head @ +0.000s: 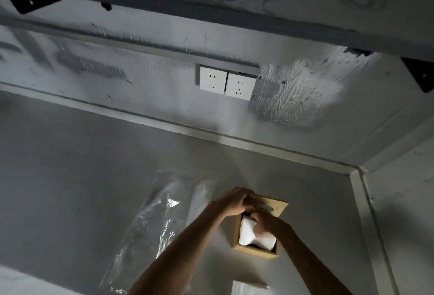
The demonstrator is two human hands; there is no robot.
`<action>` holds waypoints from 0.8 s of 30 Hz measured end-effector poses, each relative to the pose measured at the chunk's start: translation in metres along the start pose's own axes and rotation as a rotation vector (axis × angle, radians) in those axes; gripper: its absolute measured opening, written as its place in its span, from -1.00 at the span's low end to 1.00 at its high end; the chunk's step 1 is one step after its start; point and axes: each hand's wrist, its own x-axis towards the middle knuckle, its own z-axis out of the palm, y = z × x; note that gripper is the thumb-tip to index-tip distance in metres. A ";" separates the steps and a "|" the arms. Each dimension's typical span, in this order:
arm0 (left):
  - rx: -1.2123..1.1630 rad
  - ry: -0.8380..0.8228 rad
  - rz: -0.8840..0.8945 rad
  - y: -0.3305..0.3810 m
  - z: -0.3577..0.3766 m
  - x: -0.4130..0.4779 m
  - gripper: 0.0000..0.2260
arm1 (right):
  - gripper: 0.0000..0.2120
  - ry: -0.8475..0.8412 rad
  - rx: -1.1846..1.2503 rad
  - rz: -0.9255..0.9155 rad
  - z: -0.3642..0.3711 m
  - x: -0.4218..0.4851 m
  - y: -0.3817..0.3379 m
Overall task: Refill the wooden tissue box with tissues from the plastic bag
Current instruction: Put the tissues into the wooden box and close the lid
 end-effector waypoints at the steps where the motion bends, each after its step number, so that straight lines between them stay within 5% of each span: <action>1: 0.004 -0.005 -0.008 0.001 0.000 -0.001 -0.84 | -0.43 -0.023 -0.005 0.002 -0.002 0.002 0.001; 11: -0.005 -0.012 -0.046 -0.001 0.003 -0.001 -0.82 | -0.59 -0.097 -0.061 -0.004 -0.013 -0.006 -0.010; 18: 0.006 0.034 -0.032 -0.003 0.009 0.001 -0.77 | -0.52 -0.177 -0.211 0.012 -0.020 0.003 -0.013; 24: -0.011 0.001 -0.053 -0.003 0.008 0.002 -0.85 | -0.41 -0.062 -0.268 -0.069 -0.002 0.005 -0.005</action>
